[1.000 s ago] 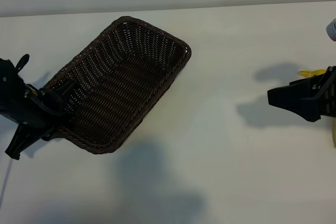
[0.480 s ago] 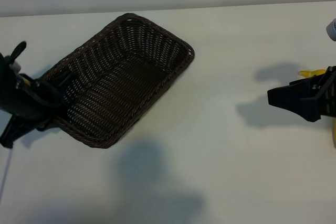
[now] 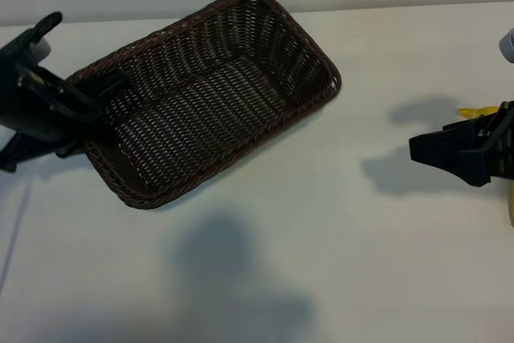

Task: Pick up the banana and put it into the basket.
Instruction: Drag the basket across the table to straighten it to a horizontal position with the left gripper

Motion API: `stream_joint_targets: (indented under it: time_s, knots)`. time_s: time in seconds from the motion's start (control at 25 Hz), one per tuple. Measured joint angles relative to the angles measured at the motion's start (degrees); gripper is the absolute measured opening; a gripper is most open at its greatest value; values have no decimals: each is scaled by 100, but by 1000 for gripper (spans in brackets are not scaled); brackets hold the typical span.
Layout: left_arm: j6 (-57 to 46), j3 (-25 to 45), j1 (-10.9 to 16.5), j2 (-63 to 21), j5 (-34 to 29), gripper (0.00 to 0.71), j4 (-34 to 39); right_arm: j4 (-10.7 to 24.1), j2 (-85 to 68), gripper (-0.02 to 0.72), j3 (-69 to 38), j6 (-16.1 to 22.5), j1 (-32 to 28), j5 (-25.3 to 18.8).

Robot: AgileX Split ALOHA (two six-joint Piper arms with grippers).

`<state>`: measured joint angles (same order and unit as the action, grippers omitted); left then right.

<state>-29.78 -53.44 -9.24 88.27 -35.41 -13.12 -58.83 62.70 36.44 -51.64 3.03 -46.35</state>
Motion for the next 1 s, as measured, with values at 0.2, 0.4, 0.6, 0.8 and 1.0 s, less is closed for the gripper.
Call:
stream_joint_targets:
  time_s: [0.2, 0.4, 0.6, 0.8, 1.0]
  knots:
    - [1261, -551, 0, 235, -638, 167, -22, 0, 0, 568, 0, 0, 0, 2]
    - [2433, -1232, 0, 737, -1348, 167, -383, 0, 0, 568, 0, 0, 0, 2]
    - [3286, -1914, 0, 1376, -1933, 167, -562, 0, 0, 568, 0, 0, 0, 2]
    - [3762, -2313, 0, 1902, -2066, 167, -931, 0, 0, 568, 0, 0, 0, 2]
    - [3744, -2363, 0, 2197, -1960, 166, -982, 0, 0, 568, 0, 0, 0, 2]
